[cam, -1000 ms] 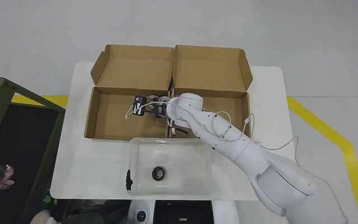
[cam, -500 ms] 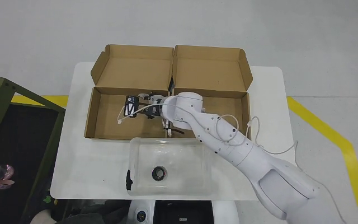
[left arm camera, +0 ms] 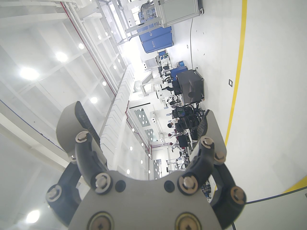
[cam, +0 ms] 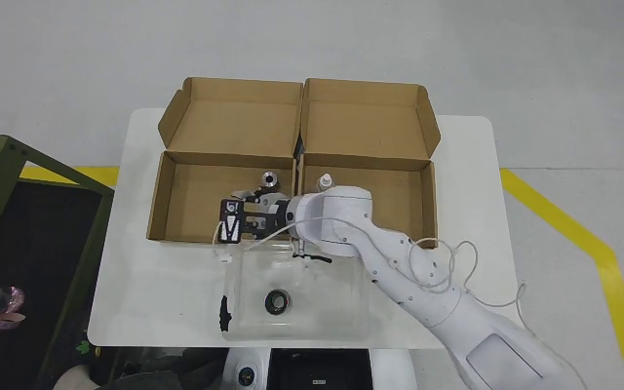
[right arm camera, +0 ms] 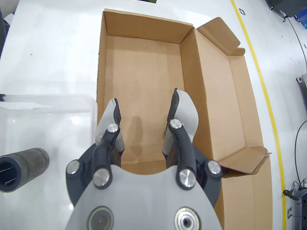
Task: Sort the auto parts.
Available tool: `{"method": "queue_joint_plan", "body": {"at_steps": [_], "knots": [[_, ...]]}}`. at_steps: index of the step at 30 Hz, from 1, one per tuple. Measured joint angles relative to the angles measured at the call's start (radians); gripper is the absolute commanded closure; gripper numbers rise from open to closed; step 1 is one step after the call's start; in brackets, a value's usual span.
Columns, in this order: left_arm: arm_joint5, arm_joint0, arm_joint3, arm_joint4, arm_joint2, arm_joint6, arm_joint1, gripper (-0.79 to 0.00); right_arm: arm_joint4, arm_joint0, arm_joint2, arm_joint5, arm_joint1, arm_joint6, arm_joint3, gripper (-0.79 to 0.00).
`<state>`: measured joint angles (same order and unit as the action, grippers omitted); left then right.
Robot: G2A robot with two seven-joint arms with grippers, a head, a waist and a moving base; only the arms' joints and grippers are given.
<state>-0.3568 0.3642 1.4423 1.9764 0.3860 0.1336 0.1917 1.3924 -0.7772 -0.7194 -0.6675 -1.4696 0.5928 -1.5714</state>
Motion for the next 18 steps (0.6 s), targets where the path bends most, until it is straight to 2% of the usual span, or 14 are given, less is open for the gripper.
{"method": "queue_joint_plan", "body": {"at_steps": [18], "knots": [[0.000,0.000,0.000,0.000,0.000,0.000,0.000,-0.785,0.012,-0.250,-0.112,-0.160,0.078,0.030,-0.261,-0.388]]}}
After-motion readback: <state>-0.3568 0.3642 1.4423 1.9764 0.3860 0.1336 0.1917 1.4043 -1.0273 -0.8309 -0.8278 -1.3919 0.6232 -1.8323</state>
